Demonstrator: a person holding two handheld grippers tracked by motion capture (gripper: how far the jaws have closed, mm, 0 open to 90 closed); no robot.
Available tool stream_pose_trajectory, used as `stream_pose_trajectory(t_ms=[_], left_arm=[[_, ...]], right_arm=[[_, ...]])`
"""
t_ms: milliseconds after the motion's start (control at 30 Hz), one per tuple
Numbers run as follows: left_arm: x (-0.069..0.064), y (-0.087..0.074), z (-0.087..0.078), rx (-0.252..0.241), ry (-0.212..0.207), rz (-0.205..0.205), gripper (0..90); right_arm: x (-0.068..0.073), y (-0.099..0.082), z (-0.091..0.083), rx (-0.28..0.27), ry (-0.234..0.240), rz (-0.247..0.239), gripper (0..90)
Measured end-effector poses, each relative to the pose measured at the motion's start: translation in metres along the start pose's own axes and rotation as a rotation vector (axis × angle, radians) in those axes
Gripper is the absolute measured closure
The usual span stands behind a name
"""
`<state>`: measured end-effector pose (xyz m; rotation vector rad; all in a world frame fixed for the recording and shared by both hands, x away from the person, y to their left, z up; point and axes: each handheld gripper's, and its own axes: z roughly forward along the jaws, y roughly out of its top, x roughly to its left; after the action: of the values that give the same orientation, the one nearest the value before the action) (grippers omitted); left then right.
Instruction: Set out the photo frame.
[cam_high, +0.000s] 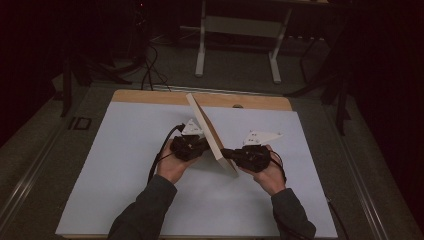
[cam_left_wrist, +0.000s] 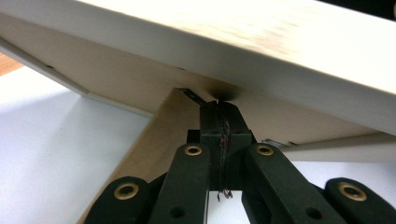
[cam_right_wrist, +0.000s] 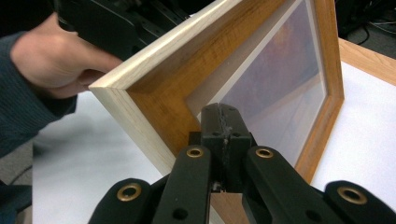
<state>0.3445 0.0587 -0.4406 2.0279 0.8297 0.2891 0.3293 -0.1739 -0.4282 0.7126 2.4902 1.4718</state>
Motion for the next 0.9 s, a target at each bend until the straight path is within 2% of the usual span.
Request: stream_pose_trajectory(t_ms=[100, 333, 433, 767, 900], left_arm=[[-0.004, -0.001, -0.002, 0.003, -0.009, 0.011, 90.0], [-0.013, -0.007, -0.007, -0.039, -0.029, -0.014, 90.0], [-0.017, -0.008, -0.009, -0.042, -0.017, -0.001, 90.0], [-0.012, -0.005, -0.007, -0.027, -0.016, -0.012, 90.0], [-0.008, -0.005, -0.006, -0.034, -0.049, -0.027, 90.0]], right_arm=[[0.001, 0.001, 0.000, 0.010, -0.006, -0.012, 90.0], [0.002, 0.001, 0.000, 0.010, -0.005, -0.015, 90.0], [0.002, 0.000, -0.001, 0.013, -0.003, -0.016, 90.0], [0.004, 0.000, -0.006, 0.026, 0.018, -0.040, 90.0], [0.003, 0.000, -0.007, 0.024, 0.018, -0.036, 90.0]])
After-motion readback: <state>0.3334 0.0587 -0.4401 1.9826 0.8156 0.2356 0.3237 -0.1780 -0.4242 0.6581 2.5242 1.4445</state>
